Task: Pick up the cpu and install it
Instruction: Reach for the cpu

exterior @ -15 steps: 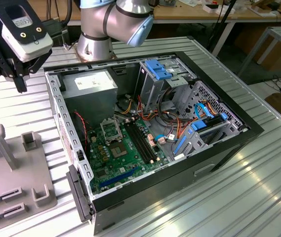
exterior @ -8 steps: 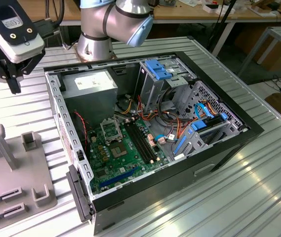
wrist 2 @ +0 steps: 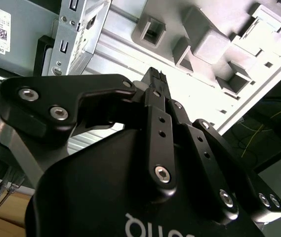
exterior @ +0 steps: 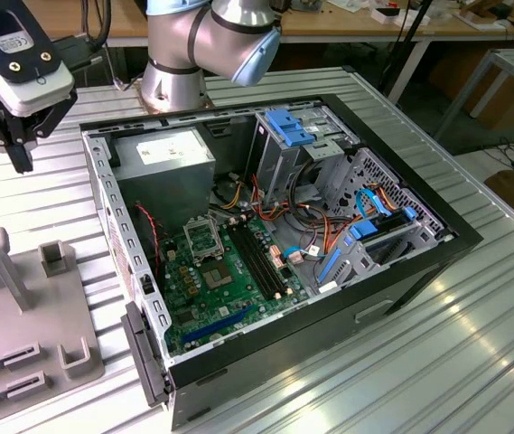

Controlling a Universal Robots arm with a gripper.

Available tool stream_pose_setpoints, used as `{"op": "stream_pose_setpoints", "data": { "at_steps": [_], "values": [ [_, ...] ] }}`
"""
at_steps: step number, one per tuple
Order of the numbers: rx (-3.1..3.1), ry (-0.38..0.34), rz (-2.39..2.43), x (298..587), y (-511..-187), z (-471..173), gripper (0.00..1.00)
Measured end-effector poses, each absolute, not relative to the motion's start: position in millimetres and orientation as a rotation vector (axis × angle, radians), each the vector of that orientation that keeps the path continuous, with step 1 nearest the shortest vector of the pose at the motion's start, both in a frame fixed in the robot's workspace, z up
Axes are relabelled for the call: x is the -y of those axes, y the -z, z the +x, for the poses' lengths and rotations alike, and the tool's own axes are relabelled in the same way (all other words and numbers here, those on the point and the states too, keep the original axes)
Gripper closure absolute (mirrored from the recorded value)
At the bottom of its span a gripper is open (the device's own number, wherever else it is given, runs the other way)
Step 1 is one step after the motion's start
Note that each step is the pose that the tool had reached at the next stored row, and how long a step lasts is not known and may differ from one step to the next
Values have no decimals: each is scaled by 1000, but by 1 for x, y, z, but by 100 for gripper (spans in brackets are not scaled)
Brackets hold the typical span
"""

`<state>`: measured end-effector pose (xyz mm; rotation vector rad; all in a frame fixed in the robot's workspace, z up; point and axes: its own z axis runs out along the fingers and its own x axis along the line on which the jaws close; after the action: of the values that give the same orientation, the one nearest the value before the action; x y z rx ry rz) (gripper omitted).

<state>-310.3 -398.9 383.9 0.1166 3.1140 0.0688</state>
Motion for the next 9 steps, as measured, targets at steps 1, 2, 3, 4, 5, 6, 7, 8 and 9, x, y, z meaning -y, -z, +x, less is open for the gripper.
{"op": "stream_pose_setpoints", "data": {
  "at_steps": [1,2,3,4,5,6,7,8,9],
  "values": [
    [-3114,-69,117,399,-384,-311,89],
    [-3114,-69,117,399,-384,-312,89],
    [-3114,-69,117,399,-384,-312,89],
    [-3114,-69,117,399,-384,-313,89],
    [-3114,-69,117,399,-384,-313,89],
    [-3114,-69,117,399,-384,-314,89],
    [-3114,-69,117,399,-384,-314,89],
    [-3114,-69,117,399,-384,-315,89],
    [-3114,-69,117,399,-384,-315,89]
  ]
}}
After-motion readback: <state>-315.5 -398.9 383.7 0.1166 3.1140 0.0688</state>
